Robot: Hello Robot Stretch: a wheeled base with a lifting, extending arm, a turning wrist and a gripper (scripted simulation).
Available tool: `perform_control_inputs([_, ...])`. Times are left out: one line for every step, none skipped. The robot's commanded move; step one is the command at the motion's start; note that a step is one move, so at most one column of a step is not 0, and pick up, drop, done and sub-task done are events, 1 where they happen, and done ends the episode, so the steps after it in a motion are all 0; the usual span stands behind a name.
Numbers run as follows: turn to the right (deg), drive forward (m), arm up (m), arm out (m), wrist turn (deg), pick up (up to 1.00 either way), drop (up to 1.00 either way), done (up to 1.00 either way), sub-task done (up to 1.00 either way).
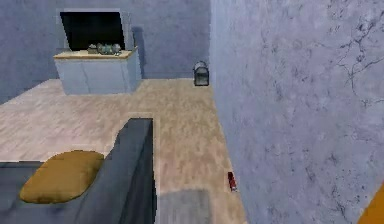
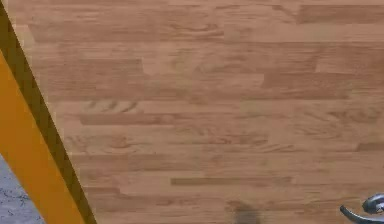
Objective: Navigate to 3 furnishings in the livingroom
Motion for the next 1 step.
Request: perform_control_inputs([0.0,1.00,0.00,0.00,0.0,0.00,0.00,0.00,0.00])
